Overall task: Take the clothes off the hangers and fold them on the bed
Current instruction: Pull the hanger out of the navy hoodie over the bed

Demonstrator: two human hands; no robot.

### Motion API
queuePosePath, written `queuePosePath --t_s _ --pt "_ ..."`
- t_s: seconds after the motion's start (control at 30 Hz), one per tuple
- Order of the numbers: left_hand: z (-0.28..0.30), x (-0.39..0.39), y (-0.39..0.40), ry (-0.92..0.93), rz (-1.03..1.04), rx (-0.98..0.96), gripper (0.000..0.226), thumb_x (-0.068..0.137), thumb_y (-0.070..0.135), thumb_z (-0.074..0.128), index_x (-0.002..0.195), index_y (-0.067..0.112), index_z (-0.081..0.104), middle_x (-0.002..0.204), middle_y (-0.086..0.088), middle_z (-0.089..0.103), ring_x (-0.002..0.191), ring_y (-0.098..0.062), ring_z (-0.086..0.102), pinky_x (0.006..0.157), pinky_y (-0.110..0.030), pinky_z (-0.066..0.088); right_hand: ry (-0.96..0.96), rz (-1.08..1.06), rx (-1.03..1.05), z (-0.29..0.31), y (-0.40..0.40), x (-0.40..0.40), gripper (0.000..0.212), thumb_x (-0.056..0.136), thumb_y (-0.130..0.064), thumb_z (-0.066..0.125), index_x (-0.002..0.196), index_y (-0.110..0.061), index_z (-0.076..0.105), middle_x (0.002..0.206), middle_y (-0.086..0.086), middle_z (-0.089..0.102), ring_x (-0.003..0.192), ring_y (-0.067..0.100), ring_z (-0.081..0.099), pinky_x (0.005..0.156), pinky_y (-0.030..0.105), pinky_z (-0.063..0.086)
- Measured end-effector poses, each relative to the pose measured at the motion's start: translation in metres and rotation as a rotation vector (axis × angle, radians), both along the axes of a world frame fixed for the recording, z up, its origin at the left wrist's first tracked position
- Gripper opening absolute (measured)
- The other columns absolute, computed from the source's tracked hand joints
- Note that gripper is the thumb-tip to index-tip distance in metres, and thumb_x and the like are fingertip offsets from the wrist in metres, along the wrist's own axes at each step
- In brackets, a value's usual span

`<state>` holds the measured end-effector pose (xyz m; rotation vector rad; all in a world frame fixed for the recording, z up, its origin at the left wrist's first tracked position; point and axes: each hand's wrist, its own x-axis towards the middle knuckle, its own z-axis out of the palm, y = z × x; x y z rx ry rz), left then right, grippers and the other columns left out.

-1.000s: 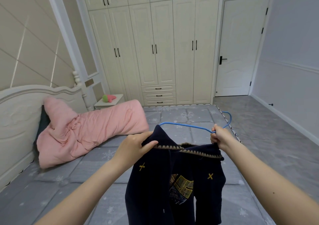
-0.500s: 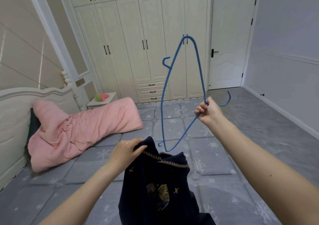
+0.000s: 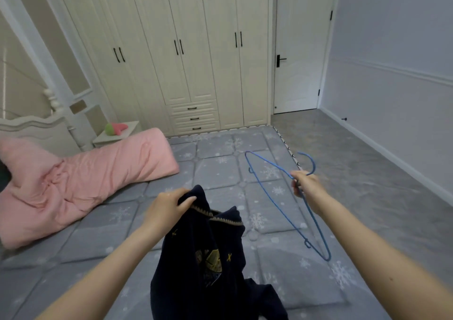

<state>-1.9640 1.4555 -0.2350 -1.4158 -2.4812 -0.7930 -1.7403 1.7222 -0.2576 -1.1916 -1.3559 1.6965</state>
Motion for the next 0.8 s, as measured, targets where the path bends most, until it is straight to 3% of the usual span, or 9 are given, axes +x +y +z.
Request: queuePosePath --t_s 0.13,0.27,0.4,0.53,0.7,0.8 --pt "-0.012 0.011 0.015 -0.077 0.023 0.016 0.021 0.088 0.035 0.062 0.101 0.021 0.07 0.092 0.0 0.072 0.087 -0.022 0.065 0.065 -0.028 0.039 -0.225 -0.036 -0.06 -0.075 0.001 0.032 0.026 0.092 -0.008 0.049 0.066 -0.009 0.052 0.061 0.007 0.047 0.047 0.016 0.037 0.034 0.013 0.031" --pt "-0.02 0.018 0.031 -0.15 0.041 -0.003 0.021 0.089 0.03 0.062 0.104 0.017 0.07 0.097 -0.003 0.072 0.093 -0.022 0.064 0.073 -0.03 0.044 -0.226 -0.117 -0.263 -0.12 0.002 0.057 0.023 0.092 -0.009 0.053 0.069 -0.004 0.051 0.064 0.01 0.048 0.05 0.017 0.038 0.034 0.015 0.034" --pt "-0.029 0.024 0.043 -0.175 0.068 -0.023 0.024 0.09 0.031 0.061 0.105 0.016 0.07 0.099 -0.004 0.072 0.095 -0.024 0.064 0.076 -0.034 0.048 -0.19 -0.159 -0.335 -0.143 0.005 0.063 0.022 0.092 -0.009 0.055 0.071 -0.008 0.052 0.066 0.008 0.049 0.052 0.017 0.038 0.048 0.024 0.039" --pt "-0.041 0.029 0.054 -0.197 0.072 -0.037 0.021 0.089 0.03 0.062 0.101 0.015 0.07 0.094 -0.005 0.072 0.09 -0.025 0.064 0.07 -0.031 0.042 -0.199 -0.195 -0.321 -0.162 0.011 0.063 0.019 0.096 -0.009 0.048 0.078 -0.007 0.053 0.065 0.007 0.046 0.046 0.014 0.039 0.034 0.015 0.036" --pt "-0.052 0.031 0.06 -0.24 0.067 -0.047 0.019 0.09 0.031 0.061 0.099 0.017 0.07 0.089 0.001 0.07 0.084 -0.019 0.063 0.067 -0.029 0.041 -0.18 -0.204 -0.35 -0.17 0.017 0.06 0.014 0.098 -0.01 0.045 0.095 0.002 0.052 0.07 0.009 0.049 0.055 0.018 0.041 0.053 0.028 0.04" --pt "-0.056 0.027 0.058 -0.275 0.081 -0.032 0.019 0.09 0.03 0.061 0.099 0.016 0.07 0.085 0.005 0.067 0.083 -0.017 0.062 0.067 -0.026 0.039 -0.155 -0.18 -0.324 -0.164 0.022 0.048 0.016 0.097 -0.011 0.047 0.092 0.001 0.056 0.071 0.01 0.051 0.055 0.018 0.043 0.051 0.027 0.04"
